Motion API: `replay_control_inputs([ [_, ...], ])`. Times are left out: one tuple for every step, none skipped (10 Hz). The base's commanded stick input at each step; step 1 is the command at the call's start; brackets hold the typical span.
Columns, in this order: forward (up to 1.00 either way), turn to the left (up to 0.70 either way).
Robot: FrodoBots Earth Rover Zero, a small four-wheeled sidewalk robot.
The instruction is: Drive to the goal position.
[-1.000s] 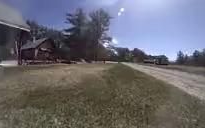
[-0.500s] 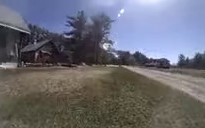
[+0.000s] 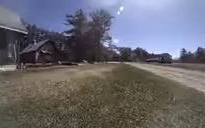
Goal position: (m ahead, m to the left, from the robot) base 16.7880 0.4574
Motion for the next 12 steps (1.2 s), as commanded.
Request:
replay_control_inputs([
  [0.69,0.06],
  [0.69,0.06],
  [0.69,0.06],
  [0.69,0.06],
  [0.69,0.06],
  [0.69,0.06],
  [0.69,0.06],
  [0.69,0.06],
  [0.69,0.06],
  [0.69,0.06],
  [0.69,0.06],
  [0.69,0.06],
])
